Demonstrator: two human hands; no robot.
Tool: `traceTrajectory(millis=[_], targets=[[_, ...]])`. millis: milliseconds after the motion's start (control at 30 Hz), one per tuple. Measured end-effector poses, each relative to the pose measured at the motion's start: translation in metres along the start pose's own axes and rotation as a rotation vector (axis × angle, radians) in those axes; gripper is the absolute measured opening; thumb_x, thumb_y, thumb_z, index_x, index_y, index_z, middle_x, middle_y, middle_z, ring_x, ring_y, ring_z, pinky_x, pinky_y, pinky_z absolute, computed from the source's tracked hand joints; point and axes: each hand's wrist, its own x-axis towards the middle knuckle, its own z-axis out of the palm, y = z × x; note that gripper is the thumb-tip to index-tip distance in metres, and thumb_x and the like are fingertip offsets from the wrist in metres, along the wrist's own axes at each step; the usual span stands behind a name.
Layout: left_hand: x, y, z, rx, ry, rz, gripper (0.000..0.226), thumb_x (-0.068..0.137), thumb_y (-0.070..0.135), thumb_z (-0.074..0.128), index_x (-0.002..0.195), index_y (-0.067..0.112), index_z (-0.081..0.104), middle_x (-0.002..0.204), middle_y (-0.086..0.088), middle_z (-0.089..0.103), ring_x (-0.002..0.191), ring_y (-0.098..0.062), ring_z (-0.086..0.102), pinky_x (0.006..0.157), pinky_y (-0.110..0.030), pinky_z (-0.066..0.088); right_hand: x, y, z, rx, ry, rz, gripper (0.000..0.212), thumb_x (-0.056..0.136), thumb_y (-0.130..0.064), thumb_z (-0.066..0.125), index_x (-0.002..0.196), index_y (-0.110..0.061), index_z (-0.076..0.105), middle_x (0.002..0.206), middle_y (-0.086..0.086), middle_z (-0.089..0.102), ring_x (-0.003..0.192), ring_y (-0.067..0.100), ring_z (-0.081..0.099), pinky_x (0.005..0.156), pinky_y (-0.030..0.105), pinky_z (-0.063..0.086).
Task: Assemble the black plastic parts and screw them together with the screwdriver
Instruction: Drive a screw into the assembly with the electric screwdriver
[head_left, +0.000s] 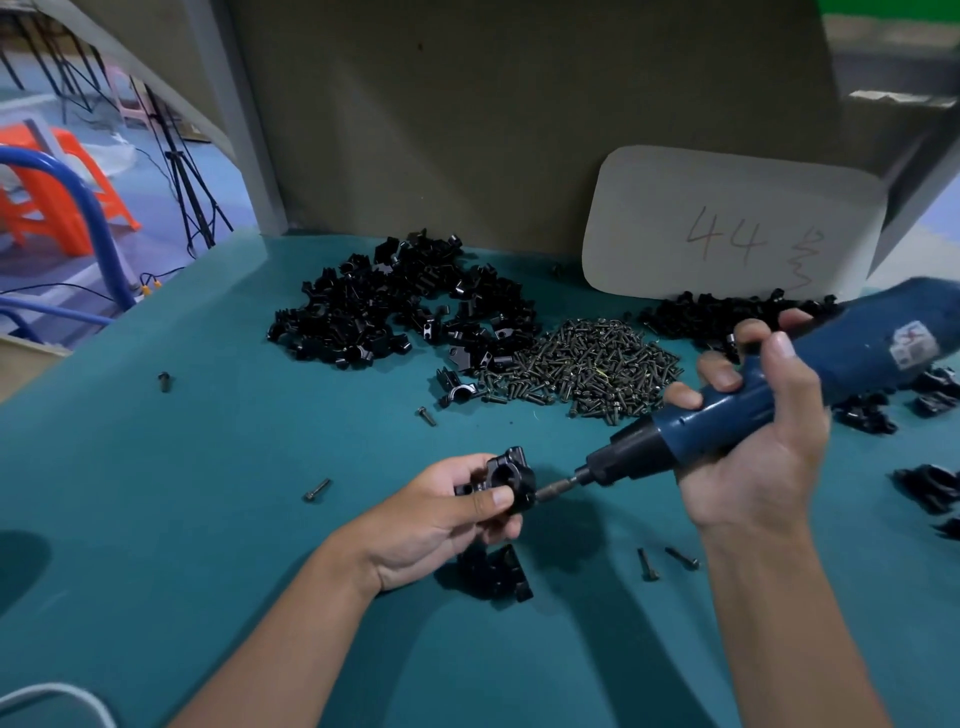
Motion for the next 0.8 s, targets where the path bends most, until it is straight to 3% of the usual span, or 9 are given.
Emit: traceTrajectory(millis=[267,400,800], targets=[[0.001,0.000,-0.002,0.089,0.061,0.067,0.048,0.089,0.019,0.075,0.125,-0.005,0.054,0.088,-0.007,0.066,0.084,-0.019,0.058,0.072,-0.023,0.046,-0.002,0.009,-0.001,-0.008,0.247,-0.028,0.016,0.096,-0.012,0.059,0.107,-0.023,0.055,0.090,-0.007,0.061,0.067,0.009,0.050,0.056,0.026,0.044],[0.003,-0.002,-0.003,0.145,0.097,0.081,0.050,0.084,0.031,0.082,0.123,0.007,0.061,0.090,-0.008,0.067,0.087,-0.022,0.055,0.073,-0.025,0.045,0.000,0.013,-0.007,-0.014,0.363,-0.002,0.017,0.096,-0.011,0.062,0.108,-0.018,0.052,0.087,-0.005,0.061,0.065,0.011,0.051,0.056,0.027,0.044],[0.003,-0.004,-0.006,0.204,0.117,0.075,0.043,0.083,0.035,0.082,0.119,0.018,0.065,0.088,-0.009,0.069,0.087,-0.024,0.052,0.076,-0.027,0.045,-0.001,0.020,-0.009,0.001,0.361,-0.021,0.017,0.094,-0.009,0.062,0.105,-0.018,0.053,0.086,-0.004,0.060,0.066,0.011,0.051,0.055,0.028,0.044]])
